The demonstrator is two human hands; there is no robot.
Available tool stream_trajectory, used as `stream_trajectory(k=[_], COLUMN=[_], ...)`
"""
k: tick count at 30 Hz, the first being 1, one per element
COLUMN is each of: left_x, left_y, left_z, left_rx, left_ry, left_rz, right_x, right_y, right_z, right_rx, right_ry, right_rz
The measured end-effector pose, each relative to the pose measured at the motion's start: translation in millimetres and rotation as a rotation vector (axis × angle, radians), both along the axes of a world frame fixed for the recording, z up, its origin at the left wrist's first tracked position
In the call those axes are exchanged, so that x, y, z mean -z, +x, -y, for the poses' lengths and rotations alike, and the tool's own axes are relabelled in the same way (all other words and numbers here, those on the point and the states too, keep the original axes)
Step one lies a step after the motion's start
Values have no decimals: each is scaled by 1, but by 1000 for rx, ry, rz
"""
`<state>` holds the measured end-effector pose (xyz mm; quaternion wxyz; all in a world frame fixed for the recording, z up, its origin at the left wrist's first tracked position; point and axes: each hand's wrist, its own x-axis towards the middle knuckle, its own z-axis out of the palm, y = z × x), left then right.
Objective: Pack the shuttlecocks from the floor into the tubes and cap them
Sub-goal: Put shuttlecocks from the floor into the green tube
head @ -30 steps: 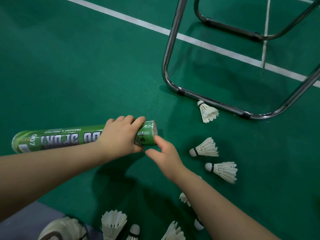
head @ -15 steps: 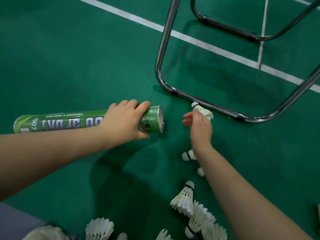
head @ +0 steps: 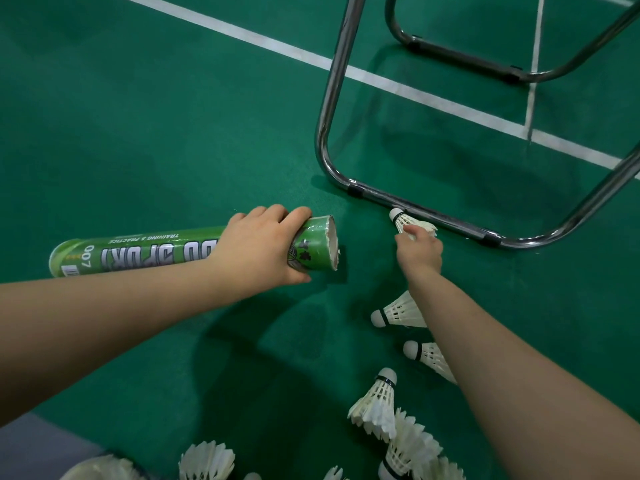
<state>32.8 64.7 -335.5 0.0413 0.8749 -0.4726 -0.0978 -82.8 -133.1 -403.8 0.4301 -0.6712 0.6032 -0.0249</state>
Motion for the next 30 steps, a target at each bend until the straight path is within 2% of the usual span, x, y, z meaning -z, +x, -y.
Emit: stream_trajectory(k=[4,8,11,15,18,22,30], left_x=[-1,-4,-4,-3,-4,-10,-18], left_y=[-1,1,5,3,-6,-13,-10], left_z=[-2,-6,-15,-28,-36,-53,-78], left_rx=[-4,-21,-44,-62,-26,-16,-53], left_ry=[-5,-35,-54,-43,-9,-20,-42], left_rz=[-6,-12,-12,7,29,23,27], right_x=[-5,-24,-51,-65,-69,-74,-76], right_y=[-2,-11,-17,-19,-17,-17,-13], right_z=[-7,-22,-48,-93,-118,-140,-179], right_rx=[54,192,115,-261,-406,-419,-403], right_ry=[27,-139,-199,-263,-183,3,170], right_rz=[142,452,614,571,586,670,733])
